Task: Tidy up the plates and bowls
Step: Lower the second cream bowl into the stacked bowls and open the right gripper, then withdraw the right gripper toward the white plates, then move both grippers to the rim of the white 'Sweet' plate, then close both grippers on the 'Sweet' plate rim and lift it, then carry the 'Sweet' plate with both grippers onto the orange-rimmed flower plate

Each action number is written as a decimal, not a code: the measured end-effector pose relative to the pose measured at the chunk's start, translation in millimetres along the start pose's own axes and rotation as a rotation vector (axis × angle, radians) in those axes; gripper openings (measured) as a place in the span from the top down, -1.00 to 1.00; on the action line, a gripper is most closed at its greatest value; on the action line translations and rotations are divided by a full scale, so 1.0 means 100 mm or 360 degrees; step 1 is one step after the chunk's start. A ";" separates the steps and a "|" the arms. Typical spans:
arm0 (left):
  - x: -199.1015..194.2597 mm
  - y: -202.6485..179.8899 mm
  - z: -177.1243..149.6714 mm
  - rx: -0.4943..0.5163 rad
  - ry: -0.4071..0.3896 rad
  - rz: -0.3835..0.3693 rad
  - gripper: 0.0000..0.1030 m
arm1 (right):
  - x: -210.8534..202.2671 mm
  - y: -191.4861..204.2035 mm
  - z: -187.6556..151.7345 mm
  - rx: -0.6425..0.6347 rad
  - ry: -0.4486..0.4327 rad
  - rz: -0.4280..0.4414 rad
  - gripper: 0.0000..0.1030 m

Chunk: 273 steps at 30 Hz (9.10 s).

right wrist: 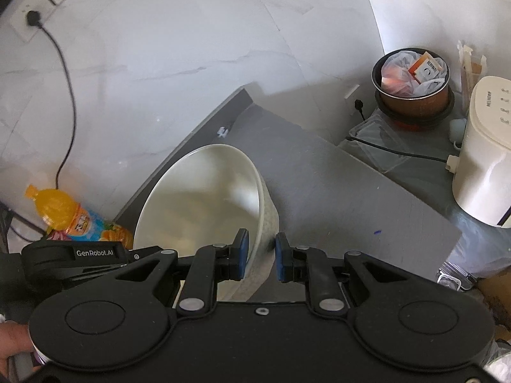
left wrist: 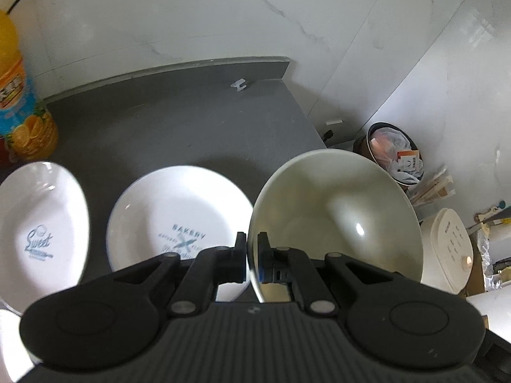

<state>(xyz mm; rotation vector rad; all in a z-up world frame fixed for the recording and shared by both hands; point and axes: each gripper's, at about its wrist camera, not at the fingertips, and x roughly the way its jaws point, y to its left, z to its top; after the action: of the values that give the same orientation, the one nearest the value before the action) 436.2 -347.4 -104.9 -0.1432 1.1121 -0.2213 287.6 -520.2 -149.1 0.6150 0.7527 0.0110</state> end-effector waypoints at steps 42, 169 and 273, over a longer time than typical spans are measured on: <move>-0.90 1.13 -1.03 0.0029 0.0097 -0.0129 0.91 | -0.42 0.85 -1.30 -0.0105 0.0043 -0.0202 0.65; -1.50 2.74 -1.35 -0.0799 -0.0107 0.0672 -0.51 | 0.93 2.24 -0.85 -0.1132 0.0591 0.0285 -0.63; -1.28 3.28 -1.24 -0.0950 -0.0272 0.0138 0.90 | 0.79 2.28 -1.20 -0.0619 0.0552 0.0408 0.80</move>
<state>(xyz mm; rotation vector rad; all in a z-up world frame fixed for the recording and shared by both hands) 305.0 1.1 -121.4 -0.6319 0.9840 0.2044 315.6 -252.0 -146.5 0.3345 0.9709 0.5004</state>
